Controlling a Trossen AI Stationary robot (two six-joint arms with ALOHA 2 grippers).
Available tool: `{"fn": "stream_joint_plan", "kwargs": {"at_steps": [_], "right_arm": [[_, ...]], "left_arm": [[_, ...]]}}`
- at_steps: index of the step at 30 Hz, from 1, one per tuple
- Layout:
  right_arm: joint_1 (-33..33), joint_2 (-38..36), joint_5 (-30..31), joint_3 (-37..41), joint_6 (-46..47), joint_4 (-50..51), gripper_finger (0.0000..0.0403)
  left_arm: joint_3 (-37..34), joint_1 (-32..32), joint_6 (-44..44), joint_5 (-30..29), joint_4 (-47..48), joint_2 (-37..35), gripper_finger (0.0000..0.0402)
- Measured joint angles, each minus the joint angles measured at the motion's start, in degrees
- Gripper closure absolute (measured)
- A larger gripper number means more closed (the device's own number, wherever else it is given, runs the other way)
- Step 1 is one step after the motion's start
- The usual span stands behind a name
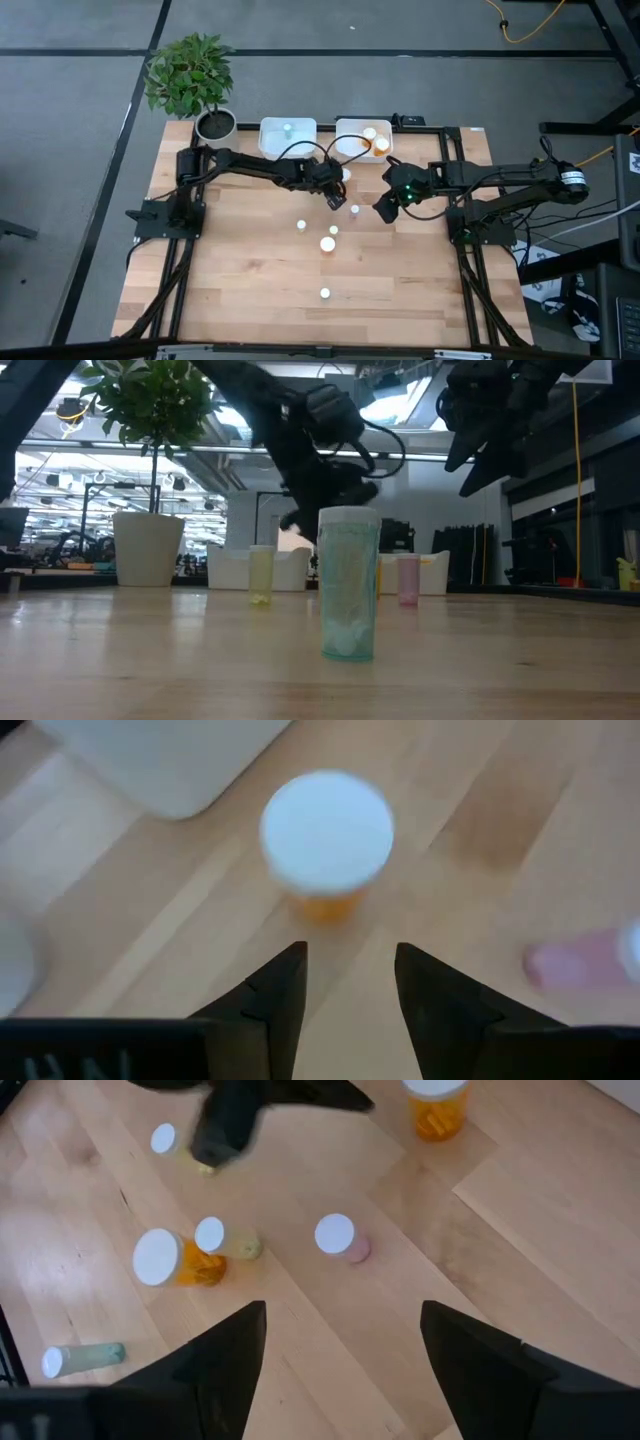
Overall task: Pick and place medicine bottles into bin by pill shape (circle, oval)
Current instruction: Put the top orange capsule bottle into the right white bin
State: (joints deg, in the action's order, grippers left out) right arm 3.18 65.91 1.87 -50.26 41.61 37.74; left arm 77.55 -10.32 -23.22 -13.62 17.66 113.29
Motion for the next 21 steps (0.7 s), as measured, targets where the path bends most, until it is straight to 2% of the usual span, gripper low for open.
{"fn": "stream_joint_plan", "kwargs": {"at_steps": [4,8,17,21], "right_arm": [[0.0,0.0,0.0,0.0,-1.61,-0.34,0.0134],[0.0,0.0,0.16,0.0,-1.56,-2.37,0.0134],[0.01,0.0,7.19,0.0,-1.59,-14.0,0.0134],[0.23,0.0,12.21,0.0,0.33,-15.22,0.0124]], "left_arm": [[-0.01,0.71,-0.7,0.06,12.01,-3.95,0.0255],[-0.01,1.08,-5.67,1.49,24.85,-8.89,0.0255],[-0.01,2.23,-13.52,-4.16,45.26,-21.3,0.0255],[-0.01,3.32,-17.55,-6.99,51.23,-25.93,0.0255]]}}
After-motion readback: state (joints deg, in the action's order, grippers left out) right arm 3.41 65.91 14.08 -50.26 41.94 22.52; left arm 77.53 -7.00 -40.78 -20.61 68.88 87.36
